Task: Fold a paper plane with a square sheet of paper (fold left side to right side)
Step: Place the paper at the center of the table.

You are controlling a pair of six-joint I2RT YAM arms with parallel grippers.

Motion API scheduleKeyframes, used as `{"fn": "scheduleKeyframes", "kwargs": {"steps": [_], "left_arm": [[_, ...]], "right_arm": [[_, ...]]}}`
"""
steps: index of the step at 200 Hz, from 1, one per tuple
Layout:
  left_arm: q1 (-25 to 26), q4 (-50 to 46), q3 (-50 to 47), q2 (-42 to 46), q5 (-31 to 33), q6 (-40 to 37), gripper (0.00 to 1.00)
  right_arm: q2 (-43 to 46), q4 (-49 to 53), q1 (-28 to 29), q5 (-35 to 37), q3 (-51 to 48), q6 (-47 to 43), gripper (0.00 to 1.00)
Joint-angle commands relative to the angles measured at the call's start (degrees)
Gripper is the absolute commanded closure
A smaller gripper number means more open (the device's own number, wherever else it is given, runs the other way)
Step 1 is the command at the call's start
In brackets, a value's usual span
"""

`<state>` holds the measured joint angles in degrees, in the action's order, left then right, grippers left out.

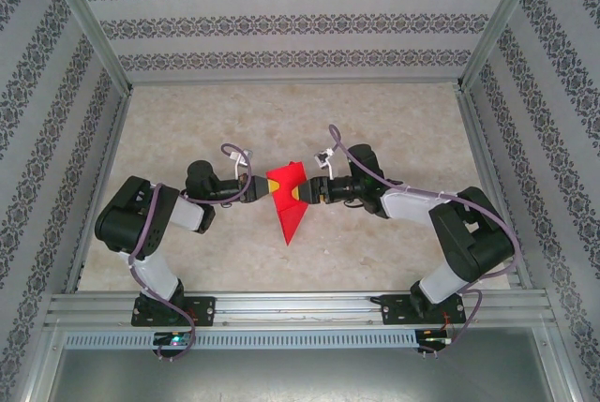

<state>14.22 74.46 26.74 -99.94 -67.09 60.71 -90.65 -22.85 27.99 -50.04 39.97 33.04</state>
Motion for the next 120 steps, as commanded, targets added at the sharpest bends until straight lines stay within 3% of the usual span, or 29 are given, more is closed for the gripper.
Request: {"fn": "scheduleKeyframes", "kwargs": {"steps": [1,85,120], "left_arm": [[-0.3,1.9,-0.3,0.9,-0.7,-1.4,1.0],[-0.3,-25.7,0.5,10.5,3.8,-16.7,1.0],[0.0,-31.9,1.0,12.6,5.1,-20.0,1.0]], "right_arm": [[-0.4,-1.5,-0.2,-2.0,2.0,-0.5,0.33],[0.4,5.3,-1.6,-1.1,6.2,-3.0,0.59],[-0.4,6.2,-1.6,-0.6,7.4,-3.0,0.66]]}}
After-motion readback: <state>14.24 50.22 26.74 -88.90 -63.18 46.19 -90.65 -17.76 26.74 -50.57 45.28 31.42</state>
